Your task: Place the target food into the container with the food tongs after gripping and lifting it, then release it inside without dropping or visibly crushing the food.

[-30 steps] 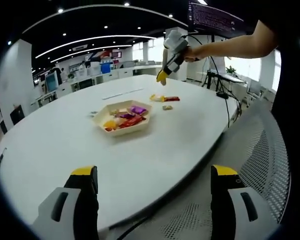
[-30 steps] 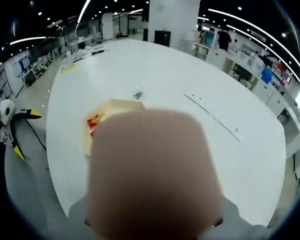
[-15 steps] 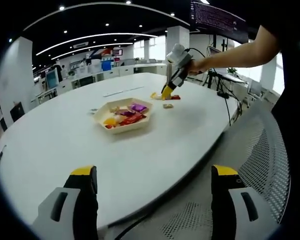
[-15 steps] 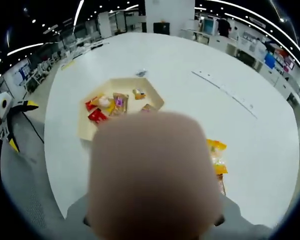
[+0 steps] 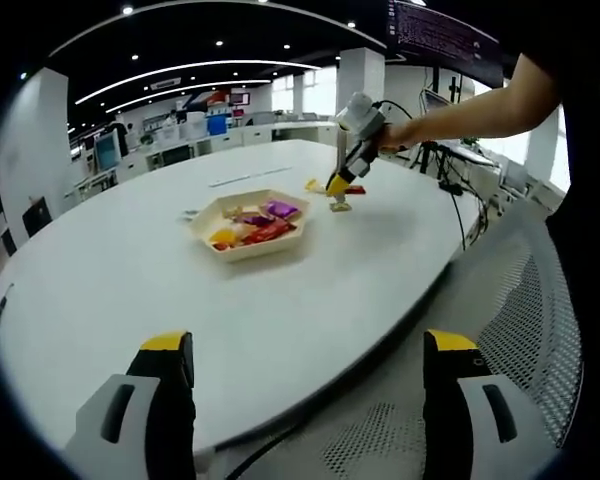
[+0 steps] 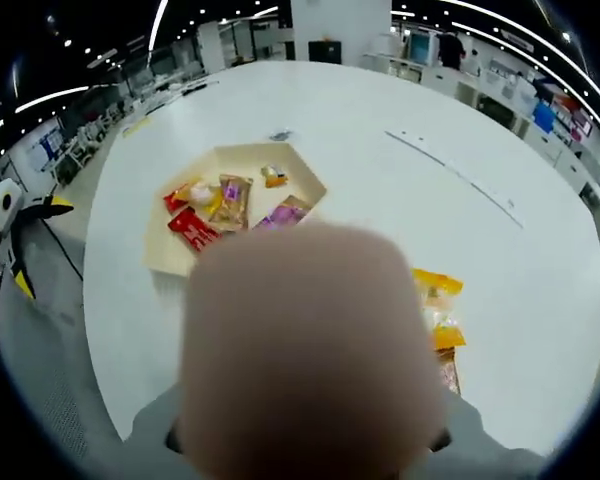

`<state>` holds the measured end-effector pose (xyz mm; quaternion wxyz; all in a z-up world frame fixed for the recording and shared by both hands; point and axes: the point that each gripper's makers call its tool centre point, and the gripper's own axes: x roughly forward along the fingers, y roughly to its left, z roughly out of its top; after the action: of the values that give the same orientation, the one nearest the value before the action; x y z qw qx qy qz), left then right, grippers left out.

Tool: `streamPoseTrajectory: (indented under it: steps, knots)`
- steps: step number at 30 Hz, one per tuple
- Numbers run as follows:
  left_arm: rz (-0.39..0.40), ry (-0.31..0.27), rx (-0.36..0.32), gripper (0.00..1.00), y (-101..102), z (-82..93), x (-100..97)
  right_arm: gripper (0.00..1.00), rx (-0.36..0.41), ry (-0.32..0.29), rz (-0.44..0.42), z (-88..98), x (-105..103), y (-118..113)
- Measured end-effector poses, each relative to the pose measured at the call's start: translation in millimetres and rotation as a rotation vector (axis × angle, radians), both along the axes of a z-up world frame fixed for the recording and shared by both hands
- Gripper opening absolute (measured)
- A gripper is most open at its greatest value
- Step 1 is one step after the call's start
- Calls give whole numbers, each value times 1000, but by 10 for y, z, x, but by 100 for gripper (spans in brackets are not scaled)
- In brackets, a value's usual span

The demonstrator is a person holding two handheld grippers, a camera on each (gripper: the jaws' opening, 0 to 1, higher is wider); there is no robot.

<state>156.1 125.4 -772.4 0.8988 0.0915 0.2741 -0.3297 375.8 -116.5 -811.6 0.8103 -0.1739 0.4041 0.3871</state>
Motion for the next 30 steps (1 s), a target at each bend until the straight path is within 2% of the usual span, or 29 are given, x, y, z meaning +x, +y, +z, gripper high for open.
streamPoseTrajectory:
  steps: [15, 26, 30]
  knots:
    - [-5, 15, 7, 93, -5, -23, -14, 26, -8, 14, 3, -156, -56, -41]
    - [-3, 20, 9, 92, -1, -31, -14, 25, 13, 14, -8, -144, -32, -53]
    - [0, 18, 10, 92, 3, -31, -10, 22, -20, -22, 29, -152, -44, -61]
